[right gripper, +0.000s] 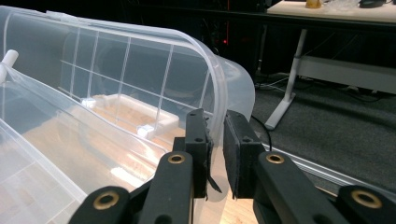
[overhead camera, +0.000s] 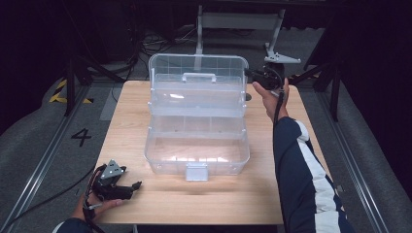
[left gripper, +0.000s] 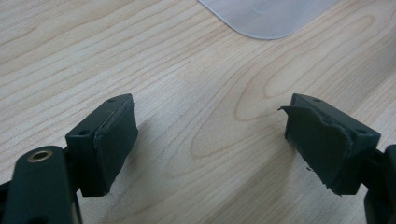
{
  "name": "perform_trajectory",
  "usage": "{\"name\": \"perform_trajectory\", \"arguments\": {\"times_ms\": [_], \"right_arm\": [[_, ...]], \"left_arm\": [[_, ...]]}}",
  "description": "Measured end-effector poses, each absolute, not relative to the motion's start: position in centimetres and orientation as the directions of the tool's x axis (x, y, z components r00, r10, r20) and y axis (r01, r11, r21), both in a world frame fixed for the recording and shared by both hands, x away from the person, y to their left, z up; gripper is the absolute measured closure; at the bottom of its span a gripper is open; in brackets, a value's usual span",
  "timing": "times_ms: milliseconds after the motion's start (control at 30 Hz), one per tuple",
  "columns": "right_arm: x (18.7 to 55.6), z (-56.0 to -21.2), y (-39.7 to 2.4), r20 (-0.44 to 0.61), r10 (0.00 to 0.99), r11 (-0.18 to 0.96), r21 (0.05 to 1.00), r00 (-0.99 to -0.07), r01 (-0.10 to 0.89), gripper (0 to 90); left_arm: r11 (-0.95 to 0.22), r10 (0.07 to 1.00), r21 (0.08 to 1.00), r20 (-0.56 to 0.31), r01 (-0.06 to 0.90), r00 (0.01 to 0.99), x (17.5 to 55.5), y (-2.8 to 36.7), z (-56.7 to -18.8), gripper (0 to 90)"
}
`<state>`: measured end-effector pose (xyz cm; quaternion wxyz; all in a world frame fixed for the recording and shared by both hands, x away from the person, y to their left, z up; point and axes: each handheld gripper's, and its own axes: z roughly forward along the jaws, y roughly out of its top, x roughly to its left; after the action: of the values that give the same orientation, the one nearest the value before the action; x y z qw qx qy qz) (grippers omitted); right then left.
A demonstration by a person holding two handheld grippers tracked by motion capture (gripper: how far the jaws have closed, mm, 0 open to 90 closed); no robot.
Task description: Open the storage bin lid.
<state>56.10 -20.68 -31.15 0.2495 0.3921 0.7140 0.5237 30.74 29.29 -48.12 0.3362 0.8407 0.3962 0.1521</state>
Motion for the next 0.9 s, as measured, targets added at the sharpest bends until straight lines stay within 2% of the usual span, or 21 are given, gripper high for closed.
{"name": "perform_trajectory", "arguments": {"times_ms": [900], "right_arm": [[57.8, -31.5, -20.3, 0.069, 0.834, 0.157, 0.922, -0.547, 0.354, 79.5]], "left_arm": [[-0.464, 0.767, 0.687, -0.005, 0.56, 0.642, 30.8, 29.3, -48.1, 17.3]]}}
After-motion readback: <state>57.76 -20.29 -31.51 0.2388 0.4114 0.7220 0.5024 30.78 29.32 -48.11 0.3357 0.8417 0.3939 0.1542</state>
